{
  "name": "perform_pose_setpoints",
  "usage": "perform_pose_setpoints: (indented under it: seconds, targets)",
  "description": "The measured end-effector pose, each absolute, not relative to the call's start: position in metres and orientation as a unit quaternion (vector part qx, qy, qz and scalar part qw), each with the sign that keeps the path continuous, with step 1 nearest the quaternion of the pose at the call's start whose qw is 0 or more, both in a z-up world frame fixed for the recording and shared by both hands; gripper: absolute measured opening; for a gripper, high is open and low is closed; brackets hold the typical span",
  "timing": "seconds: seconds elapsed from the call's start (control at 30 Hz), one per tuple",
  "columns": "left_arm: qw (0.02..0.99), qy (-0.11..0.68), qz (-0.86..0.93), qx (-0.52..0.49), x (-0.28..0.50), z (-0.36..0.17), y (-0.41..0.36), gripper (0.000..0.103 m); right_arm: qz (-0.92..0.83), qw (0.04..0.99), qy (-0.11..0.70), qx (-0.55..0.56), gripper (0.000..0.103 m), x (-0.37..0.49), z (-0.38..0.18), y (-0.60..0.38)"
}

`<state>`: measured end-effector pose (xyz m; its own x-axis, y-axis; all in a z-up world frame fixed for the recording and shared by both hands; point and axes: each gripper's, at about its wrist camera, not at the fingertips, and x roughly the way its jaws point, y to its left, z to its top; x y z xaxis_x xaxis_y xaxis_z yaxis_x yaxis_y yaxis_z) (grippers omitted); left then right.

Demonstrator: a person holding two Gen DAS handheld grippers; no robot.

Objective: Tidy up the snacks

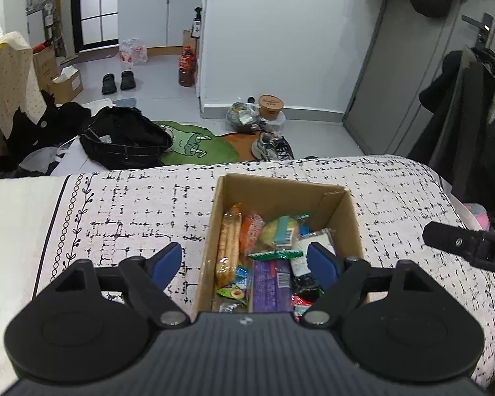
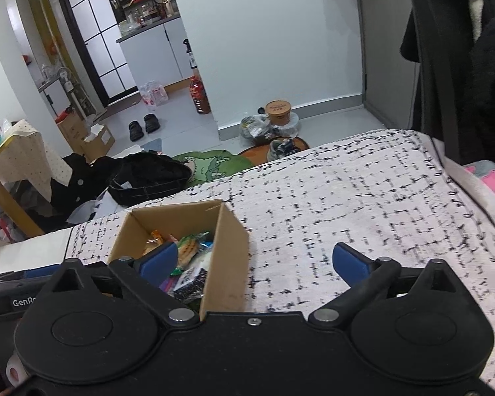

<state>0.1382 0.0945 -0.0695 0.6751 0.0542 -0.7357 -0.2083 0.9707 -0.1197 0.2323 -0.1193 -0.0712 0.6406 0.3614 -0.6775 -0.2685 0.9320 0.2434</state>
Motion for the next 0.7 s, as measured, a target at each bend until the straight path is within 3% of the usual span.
perform_pose_setpoints:
  seconds: [0.07,0.3,0.7]
  targets:
    - [0.914,0.39,0.066,-0.092,0.136,-0.068,0.091,0.095,0.168,0.905,0.387,0.058,0.103,0.229,-0.069,-0.124]
    - [0.921,0.378,0.042,-0.085,0.13,-0.062,0.077,0.102,0.164,0.903,0.393,0.049,0.103,0.217,-0.066,-0.134]
    - [0.923,0.38,0.016,-0.064,0.119,-0.053,0.064,0.103,0.158,0.908,0.383,0.063,0.103,0.203,-0.05,-0.164]
